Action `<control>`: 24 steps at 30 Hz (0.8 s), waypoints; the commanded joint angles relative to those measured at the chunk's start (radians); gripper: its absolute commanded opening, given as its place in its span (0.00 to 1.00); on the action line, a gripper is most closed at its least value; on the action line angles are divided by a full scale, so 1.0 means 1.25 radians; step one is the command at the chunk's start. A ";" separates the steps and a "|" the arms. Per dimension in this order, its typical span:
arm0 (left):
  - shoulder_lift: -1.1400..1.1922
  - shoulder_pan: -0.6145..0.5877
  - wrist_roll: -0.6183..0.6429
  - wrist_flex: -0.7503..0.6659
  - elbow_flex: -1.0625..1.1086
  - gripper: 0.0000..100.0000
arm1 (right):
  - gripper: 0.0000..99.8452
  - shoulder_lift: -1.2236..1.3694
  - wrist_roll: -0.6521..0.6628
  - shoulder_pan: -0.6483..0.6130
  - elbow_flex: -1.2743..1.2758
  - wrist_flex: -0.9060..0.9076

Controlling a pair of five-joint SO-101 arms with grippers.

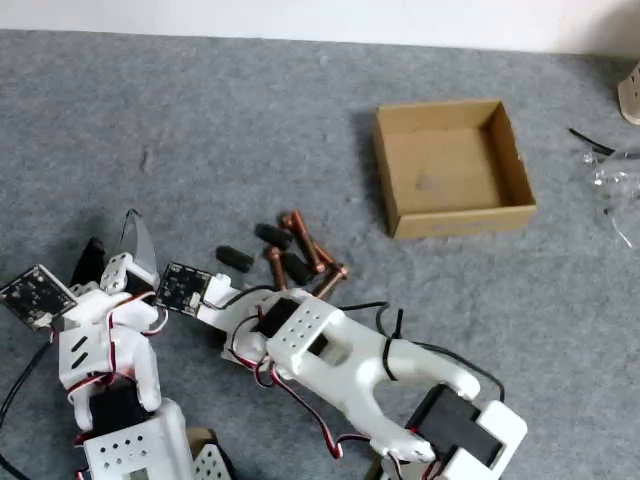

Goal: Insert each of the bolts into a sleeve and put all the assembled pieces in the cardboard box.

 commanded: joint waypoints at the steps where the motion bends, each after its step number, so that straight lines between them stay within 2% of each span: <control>1: -0.013 -0.003 -0.002 -0.018 -0.017 0.22 | 0.08 0.001 0.002 0.025 -0.003 0.020; 14: -0.013 -0.002 -0.002 -0.018 -0.017 0.22 | 0.08 -0.009 0.002 0.037 -0.004 0.021; 24: -0.013 0.001 -0.002 -0.018 -0.014 0.22 | 0.08 -0.196 -0.037 0.035 0.071 0.019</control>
